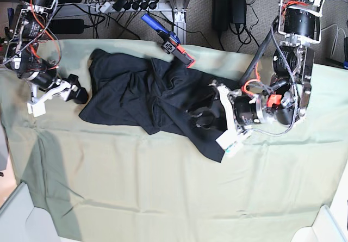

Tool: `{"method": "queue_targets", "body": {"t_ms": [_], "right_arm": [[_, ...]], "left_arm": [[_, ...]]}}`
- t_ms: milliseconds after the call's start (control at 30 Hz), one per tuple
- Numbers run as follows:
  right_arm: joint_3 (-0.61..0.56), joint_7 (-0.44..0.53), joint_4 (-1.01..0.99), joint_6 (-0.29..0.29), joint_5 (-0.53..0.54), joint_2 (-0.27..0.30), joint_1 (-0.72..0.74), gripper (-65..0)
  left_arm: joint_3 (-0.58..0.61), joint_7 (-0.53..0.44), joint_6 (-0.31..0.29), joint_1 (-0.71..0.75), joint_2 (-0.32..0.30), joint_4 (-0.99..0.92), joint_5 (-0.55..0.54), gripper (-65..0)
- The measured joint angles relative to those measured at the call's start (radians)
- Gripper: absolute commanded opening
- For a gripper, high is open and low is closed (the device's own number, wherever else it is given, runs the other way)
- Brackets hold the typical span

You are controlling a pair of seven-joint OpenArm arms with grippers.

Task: Fold the T-shirt properly
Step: 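Lay the end down on the strip and open the left gripper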

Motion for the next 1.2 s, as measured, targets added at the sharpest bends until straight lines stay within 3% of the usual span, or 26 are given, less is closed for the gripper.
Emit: {"method": "queue_targets", "body": {"t_ms": [267, 500, 567, 733, 767, 1000, 1200], "right_arm": [[-0.095, 0.022, 0.005, 0.000, 0.011, -0.052, 0.003, -24.9], [-0.125, 0.028, 0.006, 0.000, 0.026, -0.074, -0.002, -26.2], [-0.125, 0.027, 0.006, 0.000, 0.029, -0.074, -0.004, -33.9], [-0.127, 0.021, 0.003, 0.001, 0.020, -0.077, -0.012, -62.8], [-0.128, 0.024, 0.002, 0.001, 0.017, -0.077, -0.012, -65.0], [-0.132, 0.073, 0.002, 0.002, -0.040, -0.067, -0.011, -65.0], [-0.106, 0.105, 0.002, 0.002, -0.098, 0.069, -0.002, -65.0]], "left_arm": [[0.002, -0.059, -0.001, 0.030, -0.046, -0.002, 0.110, -34.5], [-0.014, -0.079, -0.001, 0.033, -0.083, -0.002, 0.127, -34.5], [-0.016, -0.079, -0.001, 0.032, -0.089, -0.002, 0.127, -34.5], [-0.016, -0.082, -0.001, 0.034, -0.091, -0.002, 0.128, -34.5], [-0.016, -0.083, -0.001, 0.035, -0.091, -0.002, 0.127, -34.5], [-0.050, -0.101, -0.001, 0.040, -0.089, -0.002, 0.017, -34.5], [-0.152, -0.101, -0.001, 0.041, -0.089, -0.002, 0.016, -34.5]]}}
